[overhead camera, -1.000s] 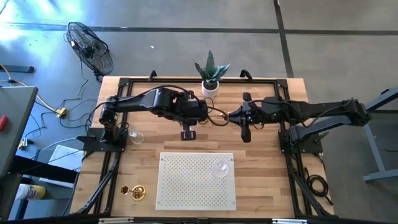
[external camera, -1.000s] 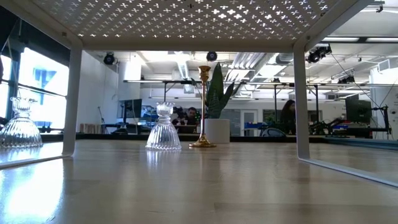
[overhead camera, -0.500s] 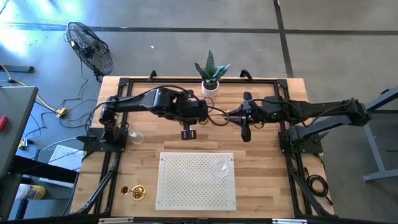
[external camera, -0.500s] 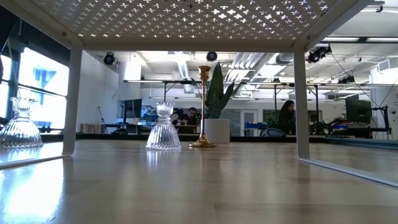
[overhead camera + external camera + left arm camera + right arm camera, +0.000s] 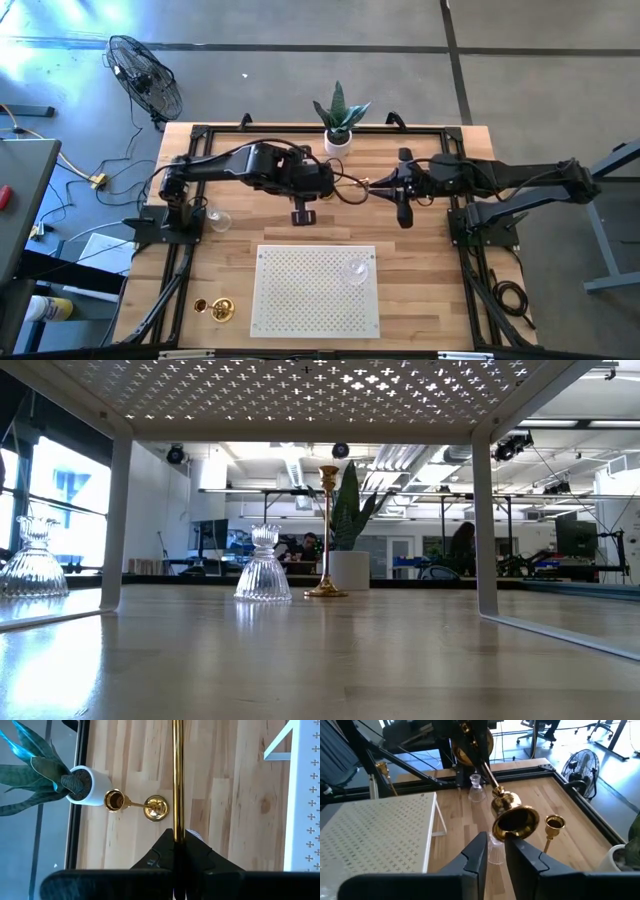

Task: Pick & Place candle stick holders
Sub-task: Put the bottom right gold candle holder on the shelf

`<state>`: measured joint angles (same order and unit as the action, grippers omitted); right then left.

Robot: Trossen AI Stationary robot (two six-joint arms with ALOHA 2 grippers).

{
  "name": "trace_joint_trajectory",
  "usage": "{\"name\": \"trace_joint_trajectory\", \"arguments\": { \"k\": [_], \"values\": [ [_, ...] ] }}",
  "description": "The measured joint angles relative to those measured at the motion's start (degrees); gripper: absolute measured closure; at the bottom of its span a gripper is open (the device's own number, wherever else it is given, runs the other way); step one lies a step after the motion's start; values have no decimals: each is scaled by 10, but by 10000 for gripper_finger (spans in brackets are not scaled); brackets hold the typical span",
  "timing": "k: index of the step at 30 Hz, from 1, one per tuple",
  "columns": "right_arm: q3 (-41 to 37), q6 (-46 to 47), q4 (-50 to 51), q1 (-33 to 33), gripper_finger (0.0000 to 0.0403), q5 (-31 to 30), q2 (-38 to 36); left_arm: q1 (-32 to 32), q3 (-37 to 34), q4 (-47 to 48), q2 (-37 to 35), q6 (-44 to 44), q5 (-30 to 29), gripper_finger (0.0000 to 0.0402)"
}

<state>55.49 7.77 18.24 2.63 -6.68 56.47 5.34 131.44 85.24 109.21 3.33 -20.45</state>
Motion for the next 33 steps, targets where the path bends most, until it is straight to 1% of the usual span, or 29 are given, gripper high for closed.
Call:
{"name": "trace_joint_trajectory", "arguments": {
  "k": [5, 7, 11, 14, 17, 21, 25, 33],
  "values": [
    [0, 1, 4, 0, 342, 3, -7, 8, 0, 0, 0, 0, -5, 398],
    [0, 12, 5, 0, 341, 15, -9, 10, 0, 0, 0, 1, -13, 398],
    [0, 36, 7, 0, 341, 18, -19, 22, 15, 17, 0, 15, -22, 398],
    [0, 41, 8, 0, 340, 17, -23, 37, 33, 37, -2, 25, -44, 398],
    [0, 39, 8, 0, 339, 10, -23, 52, 33, 47, -7, 32, -68, 398],
    [0, 38, 8, 0, 341, 10, -22, 67, 36, 48, -13, 48, -73, 398],
    [0, 38, 8, 0, 339, 10, -22, 83, 36, 48, -24, 63, -74, 398],
    [-1, 38, 5, 0, 345, 7, -21, 126, 35, 48, -81, 92, -78, 398]
  ]
}}
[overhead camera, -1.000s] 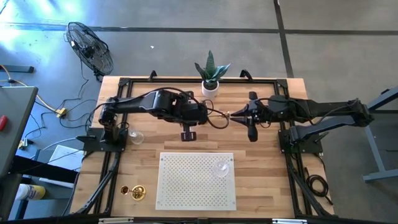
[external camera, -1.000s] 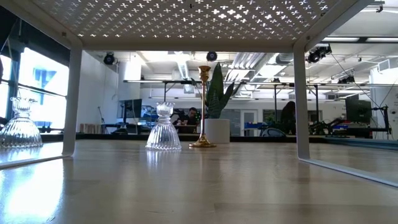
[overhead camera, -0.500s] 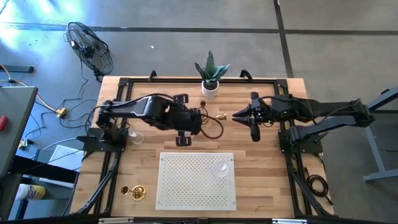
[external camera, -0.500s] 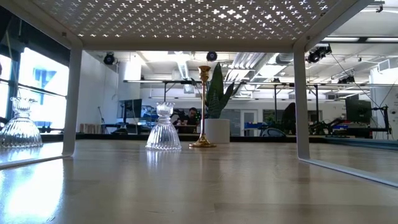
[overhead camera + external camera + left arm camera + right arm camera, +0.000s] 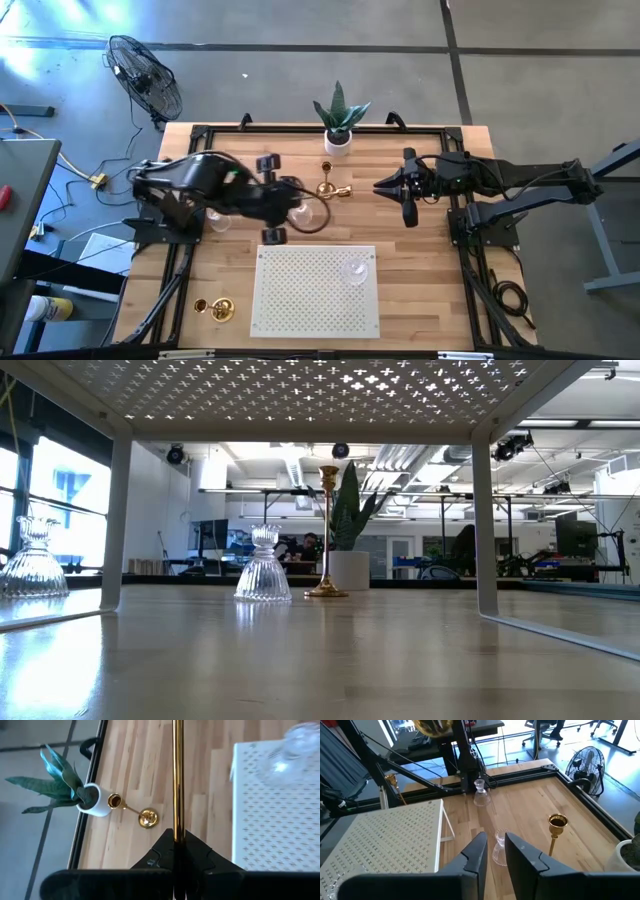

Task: Pick & Place candle stick holders
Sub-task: Put the bottom right gold candle holder on the shelf

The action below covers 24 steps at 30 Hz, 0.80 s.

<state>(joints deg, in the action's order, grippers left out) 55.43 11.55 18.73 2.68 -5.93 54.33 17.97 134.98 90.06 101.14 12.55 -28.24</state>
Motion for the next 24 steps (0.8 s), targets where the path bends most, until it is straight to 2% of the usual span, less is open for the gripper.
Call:
{"name": "trace_joint_trajectory", "arguments": {
  "k": [9, 13, 18, 21, 24],
  "values": [
    [0, 3, -8, 0, 341, -1, 0, 74, 0, 0, -79, 65, -16, 398],
    [0, 3, -8, 0, 341, -1, 1, 130, 0, 0, -102, 132, -68, 398],
    [0, -4, -7, 0, 339, -1, 1, 224, 0, 0, -112, 215, -73, 398],
    [0, -17, -8, 0, 340, -16, 0, 293, -1, -1, -111, 223, -126, 398],
    [0, -28, -7, 0, 340, -41, 0, 352, -1, -1, -111, 221, -210, 398]
  ]
}}
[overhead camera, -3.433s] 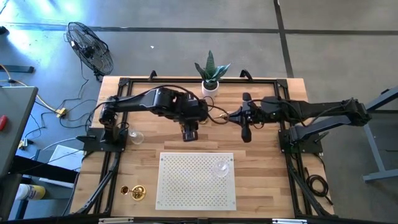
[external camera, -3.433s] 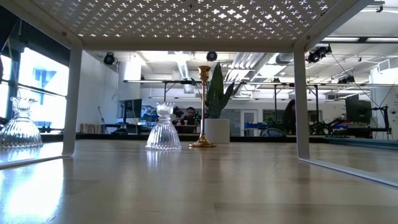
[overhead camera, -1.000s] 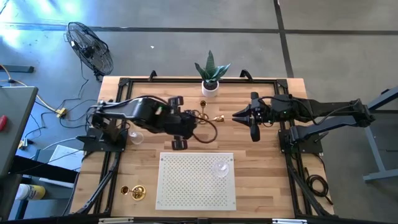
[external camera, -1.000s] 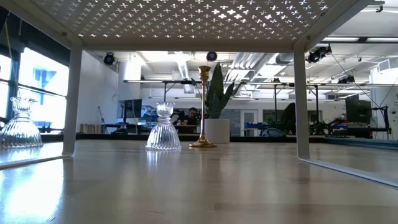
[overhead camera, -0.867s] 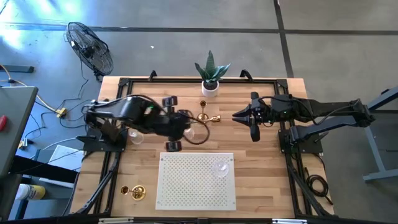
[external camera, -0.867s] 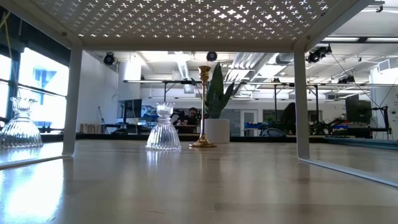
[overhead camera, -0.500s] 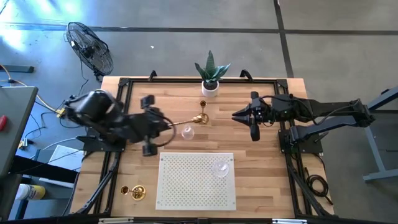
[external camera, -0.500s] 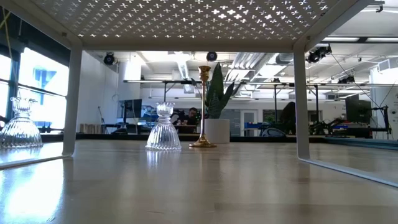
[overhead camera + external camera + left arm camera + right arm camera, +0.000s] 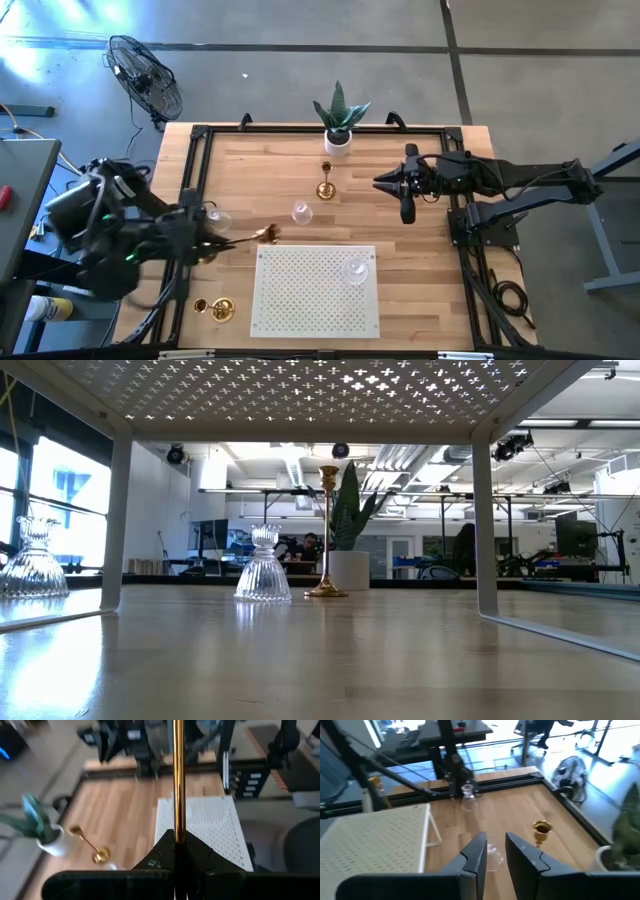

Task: Pick & Place candle stick holders
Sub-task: Put the bottom right gold candle holder on the shelf

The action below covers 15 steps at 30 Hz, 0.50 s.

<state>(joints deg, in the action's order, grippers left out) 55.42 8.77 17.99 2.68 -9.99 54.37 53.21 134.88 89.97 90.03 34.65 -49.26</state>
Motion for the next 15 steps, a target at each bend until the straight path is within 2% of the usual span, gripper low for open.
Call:
{"name": "trace_joint_trajectory", "arguments": {
  "k": [3, 7, 12, 15],
  "values": [
    [0, 3, 0, 0, 339, -29, 0, 39, -19, -1, -6, -10, -61, 398],
    [0, 40, 12, 0, 341, -94, 0, 76, -87, -1, -33, 36, -85, 398],
    [0, 47, 44, 0, 343, -158, 0, 121, -234, 0, -103, 143, -141, 398],
    [0, 55, 47, 0, 343, -168, 0, 140, -334, 0, -152, 204, -181, 398]
  ]
}}
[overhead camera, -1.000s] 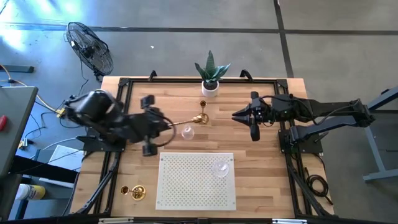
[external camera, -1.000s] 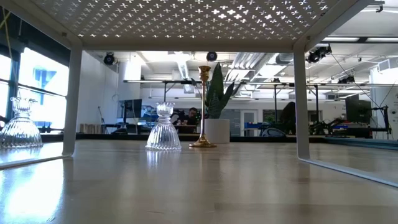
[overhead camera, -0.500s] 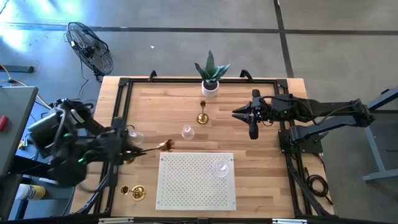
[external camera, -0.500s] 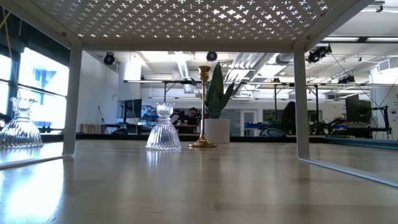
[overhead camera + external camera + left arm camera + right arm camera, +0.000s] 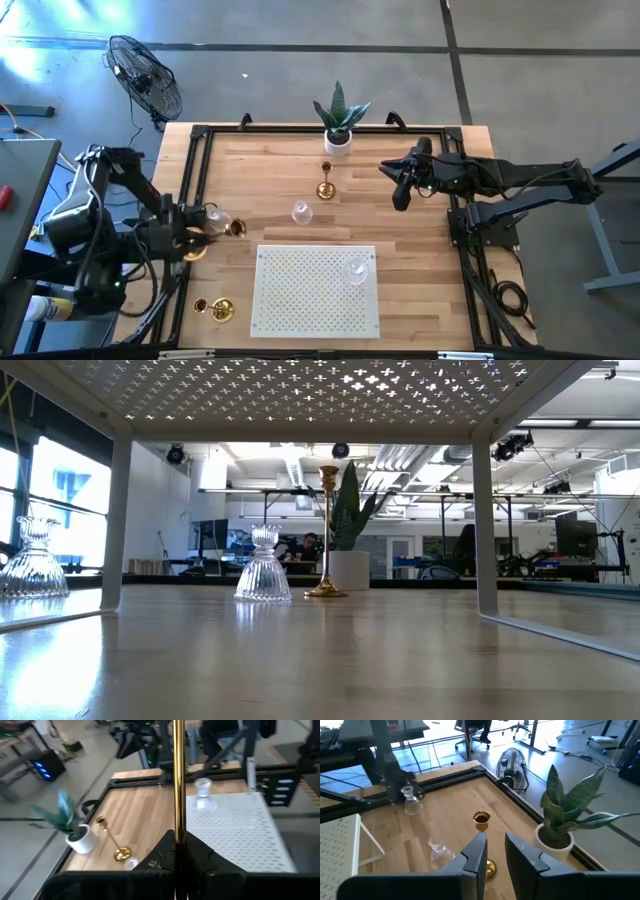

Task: Pick & Place candle stick holders
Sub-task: Put the bottom right gold candle holder on the shelf

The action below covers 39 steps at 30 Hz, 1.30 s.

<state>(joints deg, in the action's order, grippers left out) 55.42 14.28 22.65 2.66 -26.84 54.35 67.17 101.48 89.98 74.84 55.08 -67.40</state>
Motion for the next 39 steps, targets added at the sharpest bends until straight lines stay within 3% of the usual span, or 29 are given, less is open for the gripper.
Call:
{"name": "trace_joint_trajectory", "arguments": {
  "k": [9, 16, 20, 26, 31, 35, 39],
  "values": [
    [0, 3, -14, 2, 346, 39, 0, 7, -246, -17, -143, 137, -82, 398],
    [0, -25, -47, 33, 347, 31, 0, 8, -371, -145, -232, 80, -87, 398],
    [0, -30, -62, 54, 344, 29, 0, 7, -431, -270, -267, -22, -72, 398],
    [0, -42, -71, 73, 346, 28, 0, 7, -502, -515, -298, -266, -18, 398],
    [0, -43, -71, 74, 346, 27, 1, -10, -548, -646, -320, -398, 15, 398],
    [0, -43, -71, 74, 346, 20, 7, -84, -593, -765, -337, -493, 118, 398],
    [0, -43, -71, 74, 345, 12, 12, -193, -634, -895, -347, -597, 277, 398]
  ]
}}
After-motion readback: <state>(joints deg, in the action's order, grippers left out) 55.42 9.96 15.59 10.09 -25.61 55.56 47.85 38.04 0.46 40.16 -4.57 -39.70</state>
